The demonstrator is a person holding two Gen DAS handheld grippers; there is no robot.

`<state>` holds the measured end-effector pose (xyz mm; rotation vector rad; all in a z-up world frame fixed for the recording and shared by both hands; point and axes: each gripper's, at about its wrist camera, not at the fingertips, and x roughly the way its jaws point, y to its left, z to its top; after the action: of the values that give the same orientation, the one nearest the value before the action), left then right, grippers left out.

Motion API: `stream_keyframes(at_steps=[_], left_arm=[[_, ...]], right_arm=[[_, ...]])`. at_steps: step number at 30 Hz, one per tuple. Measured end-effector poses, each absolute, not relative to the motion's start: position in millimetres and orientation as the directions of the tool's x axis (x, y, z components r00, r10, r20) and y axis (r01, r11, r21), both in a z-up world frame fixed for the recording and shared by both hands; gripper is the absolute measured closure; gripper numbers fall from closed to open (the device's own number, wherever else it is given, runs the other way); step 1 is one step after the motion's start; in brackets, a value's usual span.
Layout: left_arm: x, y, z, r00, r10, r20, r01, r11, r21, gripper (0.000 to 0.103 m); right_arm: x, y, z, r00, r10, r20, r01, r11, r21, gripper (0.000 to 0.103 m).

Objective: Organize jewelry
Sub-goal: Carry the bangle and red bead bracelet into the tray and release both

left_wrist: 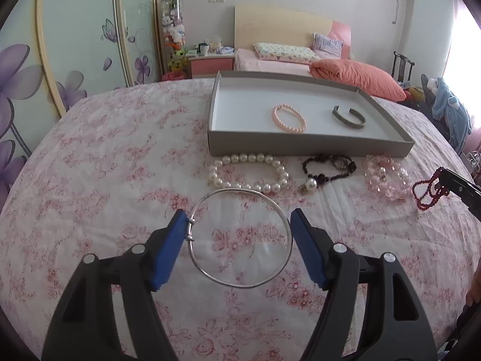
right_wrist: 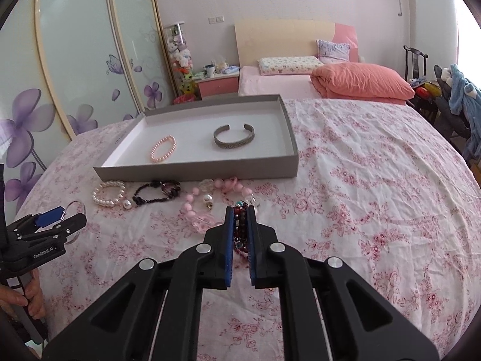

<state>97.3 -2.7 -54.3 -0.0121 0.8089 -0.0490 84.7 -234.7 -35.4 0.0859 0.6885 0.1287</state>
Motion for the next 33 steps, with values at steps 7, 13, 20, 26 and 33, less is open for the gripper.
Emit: stream_keyframes(at_steps=[7,13,20,26,33], left_arm=[[90,-6,-38,0.746,-0.042,-0.664,0.043,0.999,-0.014,0.034],[86,-12,-24,0.797,-0.023,-0.603,0.039,0.999,0.013,0.034],[92,-20,-5,0.839,-0.019,-0.544,0.036,0.999,0.020,0.034],[104,-28,17,0.880,-0.017,-0.475,0.034,0.999,0.027,0.034],[128,-39,29,0.902,-0.010,-0.432,0.030,0.999,0.039,0.034]], right_arm=[[79,-225,-19,0.802,0.169,-0.572,-0.117,0.985,0.127,0.094],[72,-217,-2,0.839,0.182,-0.513,-0.140,0.983,0.120,0.094],[71,-210,18,0.881,0.191,-0.433,-0.162,0.981,0.105,0.094],[81,-209,36,0.917,0.188,-0.352,-0.161,0.981,0.107,0.094],[101,-206,45,0.931,0.190,-0.313,-0.162,0.980,0.111,0.094]])
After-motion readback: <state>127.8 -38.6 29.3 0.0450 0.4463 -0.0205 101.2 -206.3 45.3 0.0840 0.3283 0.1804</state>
